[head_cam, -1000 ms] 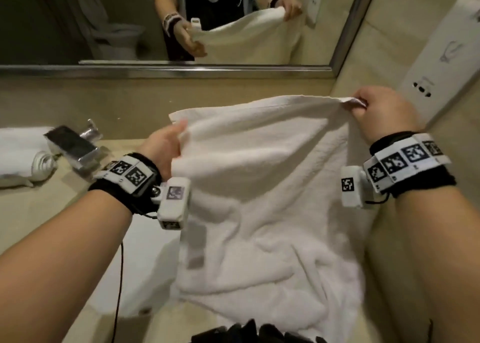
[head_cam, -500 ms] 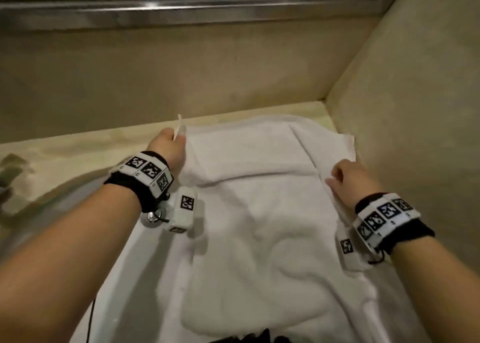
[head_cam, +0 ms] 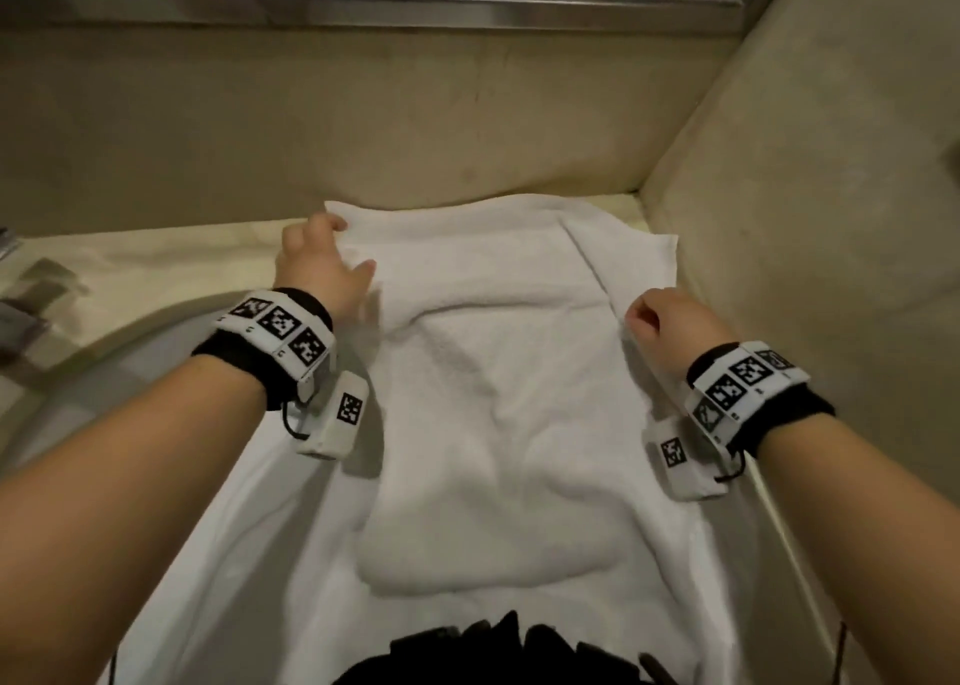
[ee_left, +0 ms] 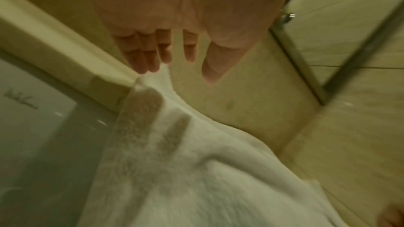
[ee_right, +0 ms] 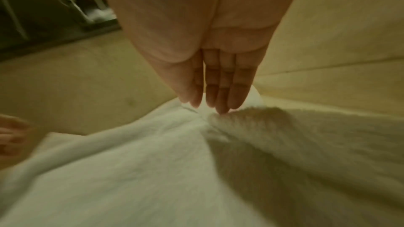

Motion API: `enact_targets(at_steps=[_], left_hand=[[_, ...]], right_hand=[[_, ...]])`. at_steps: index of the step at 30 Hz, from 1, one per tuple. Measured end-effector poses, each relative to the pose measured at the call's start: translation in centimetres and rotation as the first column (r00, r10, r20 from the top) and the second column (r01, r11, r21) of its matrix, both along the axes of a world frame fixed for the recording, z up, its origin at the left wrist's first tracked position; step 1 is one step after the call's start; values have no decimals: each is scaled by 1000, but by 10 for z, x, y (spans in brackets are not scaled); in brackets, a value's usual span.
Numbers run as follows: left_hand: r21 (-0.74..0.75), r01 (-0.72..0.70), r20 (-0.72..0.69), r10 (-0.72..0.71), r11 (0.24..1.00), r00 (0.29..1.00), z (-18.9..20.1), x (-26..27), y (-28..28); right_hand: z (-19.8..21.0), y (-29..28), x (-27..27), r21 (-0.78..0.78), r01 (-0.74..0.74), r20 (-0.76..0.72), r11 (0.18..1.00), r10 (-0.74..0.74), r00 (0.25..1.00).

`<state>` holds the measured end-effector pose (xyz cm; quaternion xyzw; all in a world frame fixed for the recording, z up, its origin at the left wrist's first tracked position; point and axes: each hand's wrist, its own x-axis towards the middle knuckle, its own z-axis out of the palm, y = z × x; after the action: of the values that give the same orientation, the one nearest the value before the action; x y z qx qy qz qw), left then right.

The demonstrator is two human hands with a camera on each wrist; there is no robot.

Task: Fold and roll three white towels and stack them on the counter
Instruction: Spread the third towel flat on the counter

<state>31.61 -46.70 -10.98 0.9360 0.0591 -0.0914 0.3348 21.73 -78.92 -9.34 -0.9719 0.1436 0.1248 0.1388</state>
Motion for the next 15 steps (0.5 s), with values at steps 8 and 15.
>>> enact_targets(at_steps=[8,15], left_hand=[[-74,667,-176,-668,742,723,50,-154,-29],[164,828,-319,-765,536,559,24,-272,-32]], right_hand=[[40,53,-133,195,-365,57,910,361,931],[2,91,-242,272,-543,-188,794,598,779]])
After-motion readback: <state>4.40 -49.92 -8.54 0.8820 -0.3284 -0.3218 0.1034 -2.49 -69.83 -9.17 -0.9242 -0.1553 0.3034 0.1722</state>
